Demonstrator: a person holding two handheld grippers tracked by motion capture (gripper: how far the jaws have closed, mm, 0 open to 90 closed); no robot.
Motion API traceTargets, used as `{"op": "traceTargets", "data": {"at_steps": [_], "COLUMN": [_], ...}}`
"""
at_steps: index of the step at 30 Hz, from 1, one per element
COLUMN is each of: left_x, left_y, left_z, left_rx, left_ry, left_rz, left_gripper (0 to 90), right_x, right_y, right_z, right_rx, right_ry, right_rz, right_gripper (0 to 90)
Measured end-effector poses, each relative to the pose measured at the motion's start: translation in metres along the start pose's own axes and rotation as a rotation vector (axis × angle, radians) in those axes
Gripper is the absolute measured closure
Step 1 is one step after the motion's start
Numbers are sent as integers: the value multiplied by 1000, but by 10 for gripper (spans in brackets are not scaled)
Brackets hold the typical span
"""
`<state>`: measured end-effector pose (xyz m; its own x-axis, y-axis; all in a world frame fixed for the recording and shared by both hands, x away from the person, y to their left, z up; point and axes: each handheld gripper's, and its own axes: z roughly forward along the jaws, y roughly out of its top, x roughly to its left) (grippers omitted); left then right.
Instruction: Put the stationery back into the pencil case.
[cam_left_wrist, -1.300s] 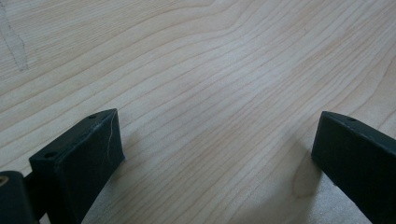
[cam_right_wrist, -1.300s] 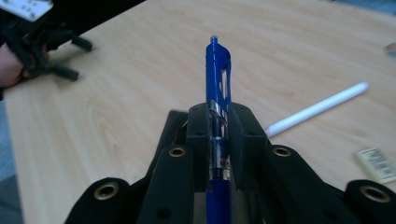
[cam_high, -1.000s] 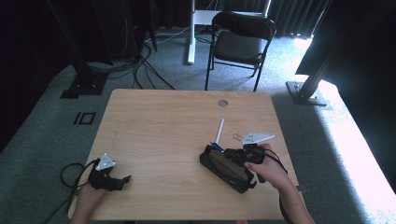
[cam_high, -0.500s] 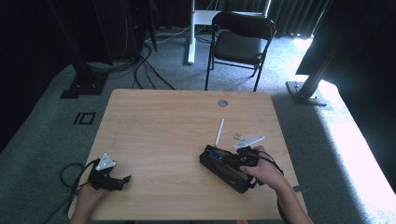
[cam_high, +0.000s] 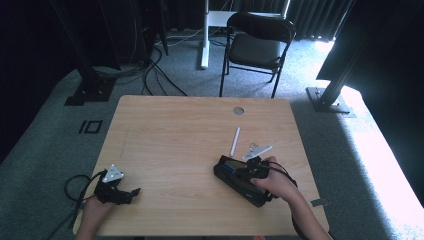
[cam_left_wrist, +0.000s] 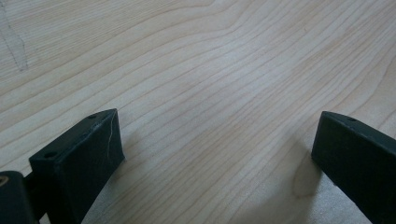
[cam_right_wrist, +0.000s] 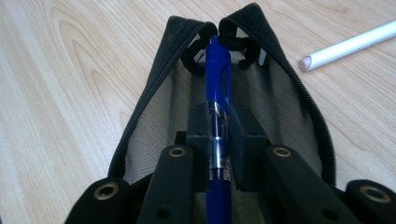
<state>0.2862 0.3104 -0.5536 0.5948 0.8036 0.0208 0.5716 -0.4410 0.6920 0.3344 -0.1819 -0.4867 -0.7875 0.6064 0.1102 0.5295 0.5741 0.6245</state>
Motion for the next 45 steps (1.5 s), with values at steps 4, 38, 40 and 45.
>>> {"op": "traceTargets", "data": {"at_steps": [4, 38, 40, 45], "left_x": [0, 0, 0, 0], "left_y": [0, 0, 0, 0], "left_z": [0, 0, 0, 0], "left_rx": [0, 0, 0, 0], "left_ry": [0, 0, 0, 0], "left_rz": [0, 0, 0, 0], "left_gripper": [22, 22, 22, 22], "right_x": [2, 4, 4, 1], "right_y": [3, 11, 12, 14], "right_z": [6, -2, -10, -27], "right_rx": [7, -11, -41, -117], "right_ry": [-4, -5, 13, 40], "right_rz": [-9, 8, 4, 28], "right_gripper": [794, 769, 767, 763]}}
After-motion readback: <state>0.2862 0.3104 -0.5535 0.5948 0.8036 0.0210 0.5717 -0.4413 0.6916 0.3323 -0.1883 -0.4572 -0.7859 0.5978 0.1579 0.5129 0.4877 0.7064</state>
